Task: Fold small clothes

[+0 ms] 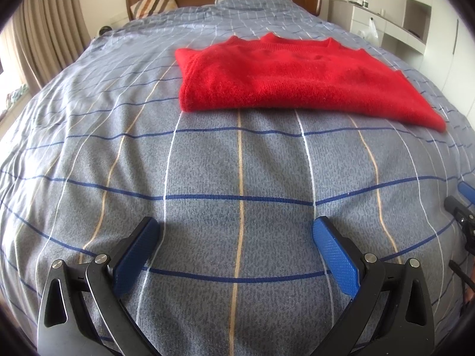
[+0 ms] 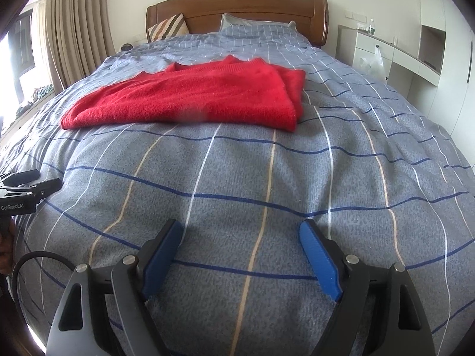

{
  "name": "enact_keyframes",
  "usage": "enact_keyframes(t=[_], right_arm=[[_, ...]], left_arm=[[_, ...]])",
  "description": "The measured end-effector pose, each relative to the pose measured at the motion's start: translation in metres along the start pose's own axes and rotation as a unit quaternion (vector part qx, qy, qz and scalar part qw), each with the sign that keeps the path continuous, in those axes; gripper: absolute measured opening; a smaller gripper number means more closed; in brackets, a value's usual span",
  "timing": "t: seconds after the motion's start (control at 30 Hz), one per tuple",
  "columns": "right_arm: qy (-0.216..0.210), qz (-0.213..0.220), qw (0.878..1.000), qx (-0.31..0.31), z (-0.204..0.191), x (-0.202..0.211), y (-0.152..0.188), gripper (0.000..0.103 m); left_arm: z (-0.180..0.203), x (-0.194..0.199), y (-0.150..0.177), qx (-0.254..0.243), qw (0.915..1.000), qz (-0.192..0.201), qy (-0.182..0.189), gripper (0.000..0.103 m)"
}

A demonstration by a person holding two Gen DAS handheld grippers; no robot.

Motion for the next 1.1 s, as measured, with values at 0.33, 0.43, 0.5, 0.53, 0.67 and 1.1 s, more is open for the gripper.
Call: enact_keyframes(t=[0.33,0.43,0.5,0.53,0.67,1.1], right_arm=[[0.002,-0.001,1.000,0.001,0.000,0.000,0.000,0.082],[0.002,-0.002,1.000,0.000,0.000,0.000,0.000,0.082],[-0.001,-0.010,1.000,-0.001,0.000,0.000,-0.001,0.083],[-0.006,-0.022,1.000,-0.003,0.001,0.000,-0.003,0.083],[-0.058,-0.030,0.996,-0.061,0.023,0.000,-0.042,0.080],[-0.070,-0.107,0.956,-0.266,0.086,-0.146,-0.105,0.056]], left_arm=[[0.000,0.000,0.000,0.000,1.0000,0.001,0.000,0.102],[0.000,0.000,0.000,0.000,1.0000,0.001,0.000,0.102],[0.000,0.001,-0.001,-0.001,1.0000,-0.006,0.007,0.102],[-0.001,0.003,-0.003,-0.003,0.9998,-0.015,0.016,0.102],[-0.009,0.028,-0.016,-0.011,0.9991,-0.016,0.037,0.101],[-0.035,0.067,-0.014,0.073,0.9953,0.027,0.057,0.101]])
Point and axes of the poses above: each gripper's, at about its wrist camera, not at the fingertips, and x roughly against the way its jaws point, z to its right, y to its underside, the point moved 7 cm from there along -x, roughly the way its jaws point, and after that the axes turned 15 degrees about z, right-handed, at the moved point
